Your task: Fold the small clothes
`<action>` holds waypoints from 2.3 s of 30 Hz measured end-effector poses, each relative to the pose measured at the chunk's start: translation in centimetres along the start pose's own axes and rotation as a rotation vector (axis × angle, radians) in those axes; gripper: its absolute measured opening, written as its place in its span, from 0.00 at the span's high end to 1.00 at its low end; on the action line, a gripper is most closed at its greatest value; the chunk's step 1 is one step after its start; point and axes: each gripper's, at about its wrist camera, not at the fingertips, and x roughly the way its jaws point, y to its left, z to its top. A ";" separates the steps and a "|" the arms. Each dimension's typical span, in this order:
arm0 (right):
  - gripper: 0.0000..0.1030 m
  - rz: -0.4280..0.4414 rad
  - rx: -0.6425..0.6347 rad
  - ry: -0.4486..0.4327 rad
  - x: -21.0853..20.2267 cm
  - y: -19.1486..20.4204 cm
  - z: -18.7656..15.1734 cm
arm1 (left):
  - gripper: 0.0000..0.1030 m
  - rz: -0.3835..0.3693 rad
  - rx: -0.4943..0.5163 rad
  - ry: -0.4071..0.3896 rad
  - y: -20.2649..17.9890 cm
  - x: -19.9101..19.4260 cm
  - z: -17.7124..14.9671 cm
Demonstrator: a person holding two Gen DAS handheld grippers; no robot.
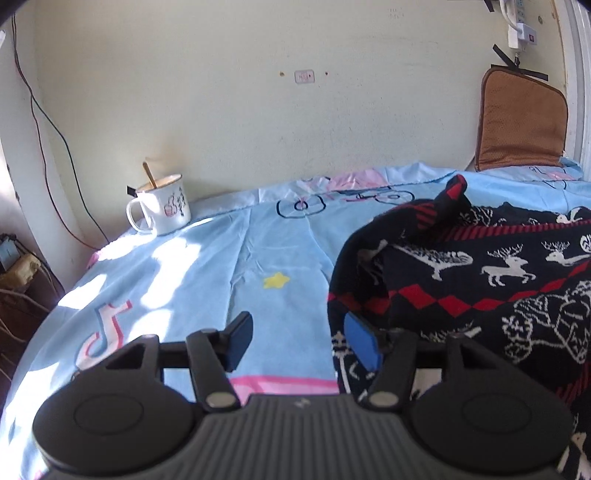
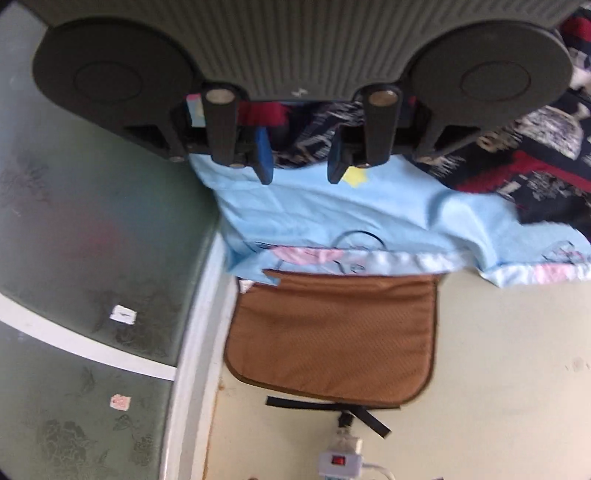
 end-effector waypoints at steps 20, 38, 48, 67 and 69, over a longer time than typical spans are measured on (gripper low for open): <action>0.86 0.794 0.160 0.372 14.5 34.2 8.2 | 0.94 -0.161 -0.208 -0.061 4.4 0.6 1.1; 0.52 0.440 -0.039 0.307 17.8 18.5 6.4 | 0.42 0.048 0.035 -0.185 2.1 4.2 9.1; 0.49 0.629 -0.081 0.395 17.1 18.3 1.9 | 0.56 -0.179 0.180 -0.007 -4.9 15.0 13.1; 0.47 0.740 0.136 0.438 21.2 16.4 2.1 | 0.89 -0.201 0.239 0.047 -5.2 15.1 11.9; 0.74 0.719 0.078 0.434 20.4 17.5 2.2 | 0.89 -0.194 0.255 0.054 -5.6 15.6 11.5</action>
